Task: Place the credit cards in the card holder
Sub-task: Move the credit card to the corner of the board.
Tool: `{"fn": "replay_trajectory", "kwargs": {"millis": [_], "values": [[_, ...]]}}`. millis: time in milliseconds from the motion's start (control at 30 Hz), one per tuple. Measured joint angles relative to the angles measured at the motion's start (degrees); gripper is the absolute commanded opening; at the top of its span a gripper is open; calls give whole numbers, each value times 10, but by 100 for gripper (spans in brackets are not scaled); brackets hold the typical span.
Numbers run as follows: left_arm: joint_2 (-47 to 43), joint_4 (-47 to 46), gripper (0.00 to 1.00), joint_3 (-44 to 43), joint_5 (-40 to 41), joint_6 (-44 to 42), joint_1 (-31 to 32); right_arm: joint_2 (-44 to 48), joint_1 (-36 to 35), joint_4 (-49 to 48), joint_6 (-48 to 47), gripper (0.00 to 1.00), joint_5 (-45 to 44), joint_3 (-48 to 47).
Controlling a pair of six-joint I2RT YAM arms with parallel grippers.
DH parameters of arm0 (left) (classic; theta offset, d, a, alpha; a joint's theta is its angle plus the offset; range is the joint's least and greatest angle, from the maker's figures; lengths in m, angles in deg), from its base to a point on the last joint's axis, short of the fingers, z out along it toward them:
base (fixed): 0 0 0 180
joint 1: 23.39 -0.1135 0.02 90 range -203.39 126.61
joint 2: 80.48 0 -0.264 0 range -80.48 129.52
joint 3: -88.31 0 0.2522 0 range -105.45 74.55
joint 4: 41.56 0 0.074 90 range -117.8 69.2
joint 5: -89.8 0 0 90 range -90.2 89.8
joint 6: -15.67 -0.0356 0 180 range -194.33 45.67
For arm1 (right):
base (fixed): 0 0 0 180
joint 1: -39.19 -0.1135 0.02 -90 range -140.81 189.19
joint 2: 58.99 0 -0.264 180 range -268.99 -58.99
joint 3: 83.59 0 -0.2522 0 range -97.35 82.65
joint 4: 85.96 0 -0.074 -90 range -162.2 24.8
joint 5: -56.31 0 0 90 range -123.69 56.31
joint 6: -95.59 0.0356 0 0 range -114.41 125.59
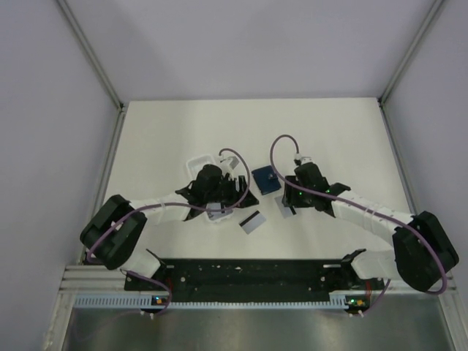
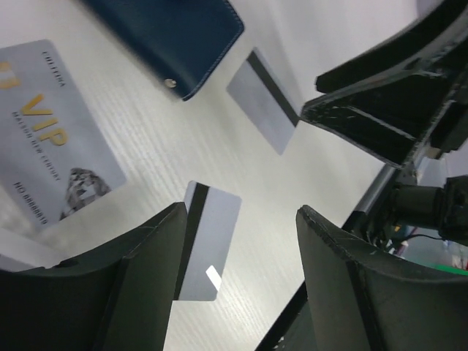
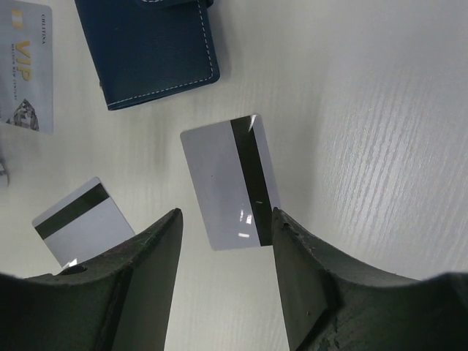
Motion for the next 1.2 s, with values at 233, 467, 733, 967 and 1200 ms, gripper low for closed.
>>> {"fn": "replay_trajectory", "kwargs": {"millis": [233,467,733,967,1200], "values": [[4,58,72,-3,63,-32,1,16,0,0,0,52,0,3],[17,134,66,-27,120,-46,2,28,0,0,6,52,-1,3],[-83,215,69,33,180,-37,2,33,0,10,7,52,-16,4],[-212,209,26,76,178,-31,2,32,-1,8,-5,49,8,4],[-237,166,6,96,142,-43,3,-4,-52,8,-30,49,50,-7]]}}
